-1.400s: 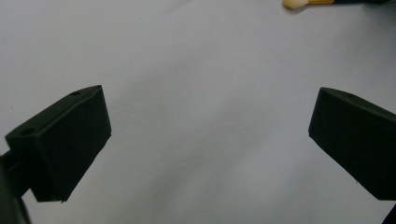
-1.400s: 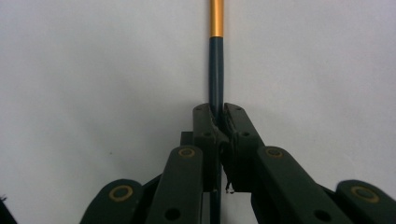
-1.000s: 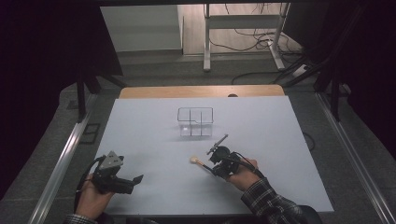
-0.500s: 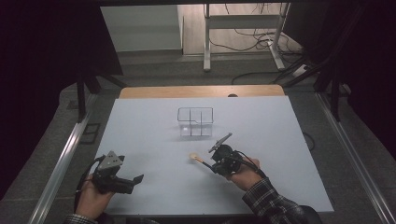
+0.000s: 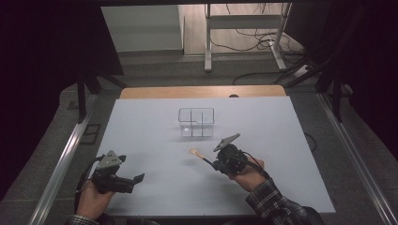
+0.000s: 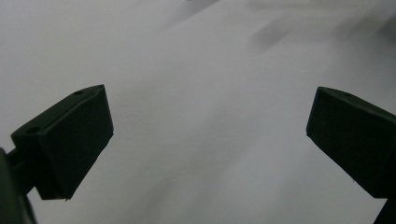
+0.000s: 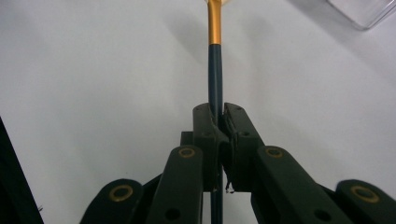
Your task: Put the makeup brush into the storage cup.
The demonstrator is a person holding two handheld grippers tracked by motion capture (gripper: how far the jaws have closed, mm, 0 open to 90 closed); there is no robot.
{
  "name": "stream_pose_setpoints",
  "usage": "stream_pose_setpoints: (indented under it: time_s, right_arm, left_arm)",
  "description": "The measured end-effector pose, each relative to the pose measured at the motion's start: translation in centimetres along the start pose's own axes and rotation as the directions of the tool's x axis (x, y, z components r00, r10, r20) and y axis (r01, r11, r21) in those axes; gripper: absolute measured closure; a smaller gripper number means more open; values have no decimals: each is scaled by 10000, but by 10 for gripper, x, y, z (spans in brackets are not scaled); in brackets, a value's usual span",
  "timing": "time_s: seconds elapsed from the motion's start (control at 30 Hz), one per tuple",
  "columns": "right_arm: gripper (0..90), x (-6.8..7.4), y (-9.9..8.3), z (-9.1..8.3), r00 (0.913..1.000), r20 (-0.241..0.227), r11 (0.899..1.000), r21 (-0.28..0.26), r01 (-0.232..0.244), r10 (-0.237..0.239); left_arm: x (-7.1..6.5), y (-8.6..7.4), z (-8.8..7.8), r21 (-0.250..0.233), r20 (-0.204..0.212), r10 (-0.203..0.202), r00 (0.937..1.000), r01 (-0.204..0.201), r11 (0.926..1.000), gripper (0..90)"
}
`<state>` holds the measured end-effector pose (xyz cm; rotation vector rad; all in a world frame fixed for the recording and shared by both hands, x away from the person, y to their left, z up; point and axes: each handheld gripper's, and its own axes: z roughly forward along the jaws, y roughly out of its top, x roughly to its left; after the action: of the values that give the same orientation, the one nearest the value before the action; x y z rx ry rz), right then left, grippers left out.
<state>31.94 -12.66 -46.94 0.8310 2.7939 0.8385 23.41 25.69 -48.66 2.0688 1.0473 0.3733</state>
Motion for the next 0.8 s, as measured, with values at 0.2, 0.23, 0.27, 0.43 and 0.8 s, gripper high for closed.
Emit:
stream_pose_setpoints:
  time_s: [0.2, 0.23, 0.27, 0.43, 0.8]
  right_arm:
    - [847, -1, -1, -4, 10000, 47, 9992, -407, 57, -55]
    - [847, -1, -1, -5, 10000, 62, 9989, -469, 56, -53]
    - [847, 0, -1, -6, 9999, 82, 9986, -530, 90, -85]
    - [846, 2, -2, -11, 9996, 187, 9946, -1015, 235, -218]
    - [847, 4, -4, -20, 9983, 260, 9819, -1811, 553, -514]
  left_arm:
    - [-2, 3, -1, -415, 499, -528, 9974, 549, 9976, 4]
    - [-2, 4, -1, -477, 541, -546, 9970, 571, 9972, 3]
    - [-2, 4, -1, -496, 564, -534, 9970, 562, 9972, 3]
    - [-4, 6, 1, -403, 625, -580, 9964, 606, 9973, 3]
    - [-12, 15, 8, -201, 697, -306, 9971, 321, 9993, 0]
